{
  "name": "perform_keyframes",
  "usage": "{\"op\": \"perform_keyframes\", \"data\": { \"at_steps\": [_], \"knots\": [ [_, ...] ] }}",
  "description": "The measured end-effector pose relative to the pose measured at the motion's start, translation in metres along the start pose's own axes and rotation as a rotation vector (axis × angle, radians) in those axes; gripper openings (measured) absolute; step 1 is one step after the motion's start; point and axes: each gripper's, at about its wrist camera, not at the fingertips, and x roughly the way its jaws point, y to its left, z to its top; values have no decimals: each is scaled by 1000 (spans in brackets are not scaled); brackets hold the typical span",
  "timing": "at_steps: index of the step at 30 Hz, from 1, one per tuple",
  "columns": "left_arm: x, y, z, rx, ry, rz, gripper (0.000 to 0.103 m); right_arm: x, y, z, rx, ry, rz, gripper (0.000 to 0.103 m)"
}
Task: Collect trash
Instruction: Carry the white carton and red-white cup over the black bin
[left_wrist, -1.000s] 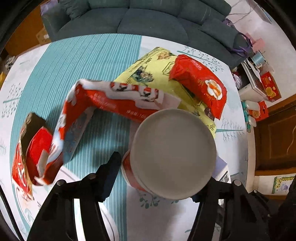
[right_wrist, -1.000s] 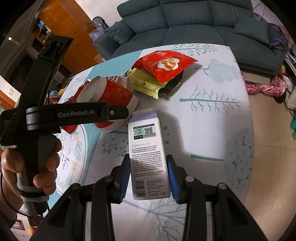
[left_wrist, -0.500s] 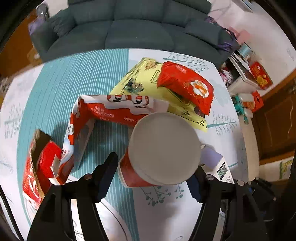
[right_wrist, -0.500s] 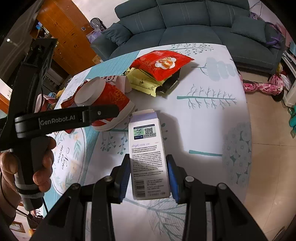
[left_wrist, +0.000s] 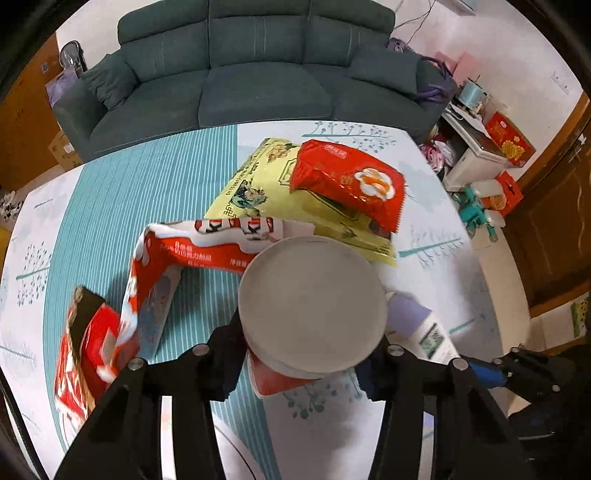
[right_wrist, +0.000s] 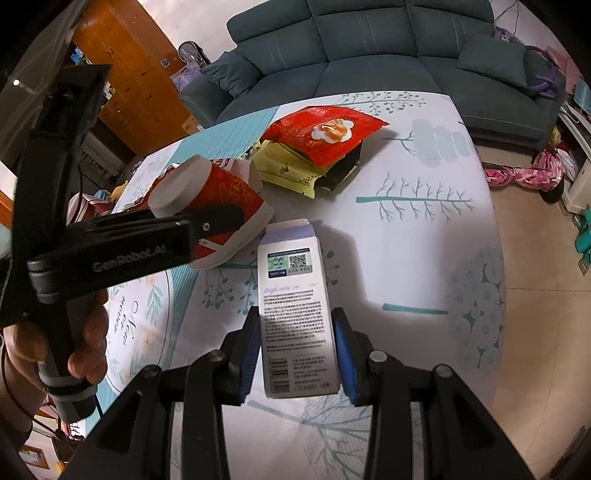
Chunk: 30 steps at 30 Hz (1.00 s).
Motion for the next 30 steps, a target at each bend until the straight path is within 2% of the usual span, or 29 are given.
{"op": "perform_keyframes", "data": {
  "at_steps": [3,7,13,22,26,30],
  "knots": [
    [-16,-4,-14,10,0,8,39,-5,5,-8,0,-6,1,37],
    [-45,-6,-42,15,10,10,39,-17,15,-24,6,-11,2,37],
    [-102,-3,-109,46,33,29,39,-44,45,-62,-11,-14,-7,37],
    [-184,30,-242,74,121,3,39,-82,130,-145,-9,5,-17,37],
    [-219,53,-314,104,146,1,39,-90,180,-195,-3,20,-32,37],
    [-246,77,-370,109,144,4,39,-94,234,-249,4,28,-46,37]
  ]
}}
